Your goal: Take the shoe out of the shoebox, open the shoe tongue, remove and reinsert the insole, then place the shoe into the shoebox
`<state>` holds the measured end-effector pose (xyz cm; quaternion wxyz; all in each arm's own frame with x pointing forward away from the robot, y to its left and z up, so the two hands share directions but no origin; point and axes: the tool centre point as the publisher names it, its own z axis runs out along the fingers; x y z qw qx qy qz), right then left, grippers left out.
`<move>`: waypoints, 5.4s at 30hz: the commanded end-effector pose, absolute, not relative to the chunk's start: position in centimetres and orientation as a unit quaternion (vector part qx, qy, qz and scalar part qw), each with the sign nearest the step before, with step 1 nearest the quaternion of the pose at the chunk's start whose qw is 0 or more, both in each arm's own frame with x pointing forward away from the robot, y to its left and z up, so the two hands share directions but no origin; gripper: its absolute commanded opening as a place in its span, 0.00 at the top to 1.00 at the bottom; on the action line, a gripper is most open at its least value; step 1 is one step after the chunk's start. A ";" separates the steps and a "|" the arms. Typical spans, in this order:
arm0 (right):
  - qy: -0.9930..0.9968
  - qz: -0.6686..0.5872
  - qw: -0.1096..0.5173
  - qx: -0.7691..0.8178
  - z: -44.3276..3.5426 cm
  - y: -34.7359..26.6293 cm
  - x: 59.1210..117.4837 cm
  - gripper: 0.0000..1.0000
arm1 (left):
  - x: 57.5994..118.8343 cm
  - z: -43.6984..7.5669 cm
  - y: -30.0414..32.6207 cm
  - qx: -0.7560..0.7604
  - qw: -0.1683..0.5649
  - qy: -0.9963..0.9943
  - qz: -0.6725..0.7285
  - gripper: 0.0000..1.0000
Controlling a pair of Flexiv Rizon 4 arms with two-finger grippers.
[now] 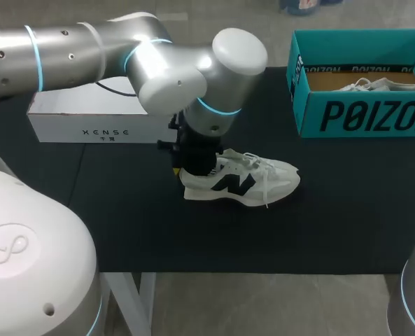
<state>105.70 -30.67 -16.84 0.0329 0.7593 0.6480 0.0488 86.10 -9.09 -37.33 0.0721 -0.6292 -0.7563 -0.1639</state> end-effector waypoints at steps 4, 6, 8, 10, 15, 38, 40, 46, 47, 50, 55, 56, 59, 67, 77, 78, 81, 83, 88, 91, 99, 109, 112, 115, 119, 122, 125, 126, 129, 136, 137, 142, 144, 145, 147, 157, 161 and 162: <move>0.648 0.049 0.033 0.760 -16.8 -30.7 105.7 0.00 | 86.3 -38.8 -9.4 -0.636 0.074 -0.754 -0.146 0.57; 0.648 0.049 0.033 0.760 -16.8 -30.7 105.7 0.00 | 86.3 -38.4 -9.1 -0.637 0.068 -0.755 -0.141 0.00; 0.648 0.049 0.033 0.760 -16.8 -30.7 105.7 0.00 | 86.3 -37.8 -9.0 -0.645 0.063 -0.749 -0.137 0.00; 0.648 0.049 0.033 0.760 -16.8 -30.7 105.7 0.00 | 86.4 -37.2 -8.9 -0.651 0.061 -0.747 -0.121 0.00; 0.648 0.049 0.033 0.760 -16.8 -30.7 105.7 0.00 | 86.4 -35.2 -8.7 -0.654 0.044 -0.751 -0.081 0.00; 0.648 0.049 0.033 0.760 -16.8 -30.7 105.7 0.00 | 87.8 -30.0 -8.6 -0.686 -0.055 -0.714 0.127 0.00; 0.648 0.049 0.033 0.760 -16.8 -30.7 105.7 0.00 | 87.8 -30.0 -8.6 -0.686 -0.055 -0.714 0.127 0.00; 0.648 0.049 0.033 0.760 -16.8 -30.7 105.7 0.00 | 87.8 -30.0 -8.6 -0.686 -0.055 -0.714 0.127 0.00; 0.648 0.049 0.033 0.760 -16.8 -30.7 105.7 0.00 | 87.8 -30.0 -8.6 -0.686 -0.055 -0.714 0.127 0.00; 0.648 0.049 0.033 0.760 -16.8 -30.7 105.7 0.00 | 88.2 -29.9 -9.2 -0.646 -0.047 -0.752 0.123 0.00; 0.648 0.049 0.033 0.760 -16.8 -30.7 105.7 0.00 | 90.7 -30.8 -10.0 -0.407 0.071 -0.892 0.182 0.00; 0.648 0.049 0.033 0.760 -16.8 -30.7 105.7 0.00 | 91.0 -30.8 -9.7 -0.343 0.076 -0.917 0.190 0.00; 0.648 0.049 0.033 0.760 -16.8 -30.7 105.7 0.00 | 91.5 -30.8 -8.1 -0.175 0.086 -0.951 0.242 0.00; 0.648 0.049 0.033 0.760 -16.8 -30.7 105.7 0.00 | 91.1 -30.3 -7.2 -0.099 0.073 -0.954 0.275 0.00; 0.648 0.049 0.033 0.760 -16.8 -30.7 105.7 0.00 | 91.1 -30.3 -7.2 -0.099 0.073 -0.954 0.275 0.00; 0.648 0.049 0.033 0.760 -16.8 -30.7 105.7 0.00 | 91.1 -30.3 -7.2 -0.099 0.073 -0.954 0.275 0.00; 0.648 0.049 0.033 0.760 -16.8 -30.7 105.7 0.00 | 91.1 -30.3 -7.2 -0.099 0.073 -0.954 0.275 0.00; 0.648 0.049 0.033 0.760 -16.8 -30.7 105.7 0.00 | 91.1 -30.3 -7.2 -0.099 0.073 -0.954 0.275 0.00; 0.648 0.049 0.033 0.760 -16.8 -30.7 105.7 0.00 | 88.9 -31.1 -6.5 0.048 0.027 -0.960 0.275 0.00; 0.648 0.049 0.033 0.760 -16.8 -30.7 105.7 0.00 | 87.7 -31.6 -5.7 0.101 0.019 -0.953 0.286 0.00; 0.648 0.049 0.033 0.760 -16.8 -30.7 105.7 0.00 | 85.6 -32.8 -3.8 0.156 0.035 -0.938 0.306 0.00; 0.648 0.049 0.033 0.760 -16.8 -30.7 105.7 0.00 | 85.7 -36.0 -3.9 0.018 0.110 -0.909 0.402 0.00; 0.648 0.049 0.033 0.760 -16.8 -30.7 105.7 0.00 | 85.6 -36.0 -4.8 -0.020 0.112 -0.914 0.388 0.00; 0.648 0.049 0.033 0.760 -16.8 -30.7 105.7 0.00 | 85.5 -35.5 -5.5 -0.055 0.105 -0.919 0.376 0.00; 0.648 0.049 0.033 0.760 -16.8 -30.7 105.7 0.00 | 85.0 -34.6 -6.3 -0.072 0.092 -0.927 0.355 0.00; 0.648 0.049 0.033 0.760 -16.8 -30.7 105.7 0.00 | 84.3 -34.0 -7.0 -0.077 0.075 -0.937 0.333 0.00; 0.648 0.049 0.033 0.760 -16.8 -30.7 105.7 0.00 | 84.1 -33.9 -7.2 -0.072 0.071 -0.940 0.325 0.00; 0.648 0.049 0.033 0.760 -16.8 -30.7 105.7 0.00 | 84.1 -33.9 -7.2 -0.072 0.071 -0.940 0.325 0.00; 0.648 0.049 0.033 0.760 -16.8 -30.7 105.7 0.00 | 84.1 -33.9 -7.2 -0.072 0.071 -0.940 0.325 0.00; 0.648 0.049 0.033 0.760 -16.8 -30.7 105.7 0.00 | 84.1 -33.9 -7.2 -0.072 0.071 -0.940 0.325 0.00; 0.648 0.049 0.033 0.760 -16.8 -30.7 105.7 0.00 | 84.1 -33.9 -7.2 -0.072 0.071 -0.940 0.325 0.00; 0.648 0.049 0.033 0.760 -16.8 -30.7 105.7 0.00 | 84.1 -33.9 -7.2 -0.072 0.071 -0.940 0.325 0.00; 0.648 0.049 0.033 0.760 -16.8 -30.7 105.7 0.00 | 84.1 -33.9 -7.2 -0.072 0.071 -0.940 0.325 0.00; 0.648 0.049 0.033 0.760 -16.8 -30.7 105.7 0.00 | 84.1 -33.9 -7.2 -0.072 0.071 -0.940 0.325 0.00; 0.648 0.049 0.033 0.760 -16.8 -30.7 105.7 0.00 | 84.1 -33.9 -7.2 -0.072 0.071 -0.940 0.325 0.00; 0.648 0.049 0.033 0.760 -16.8 -30.7 105.7 0.00 | 84.1 -33.9 -7.2 -0.072 0.071 -0.940 0.325 0.00; 0.648 0.049 0.033 0.760 -16.8 -30.7 105.7 0.00 | 84.3 -34.1 -7.0 -0.075 0.047 -0.933 0.349 0.00; 0.648 0.049 0.033 0.760 -16.8 -30.7 105.7 0.00 | 84.4 -33.9 -6.7 -0.068 0.037 -0.930 0.359 0.00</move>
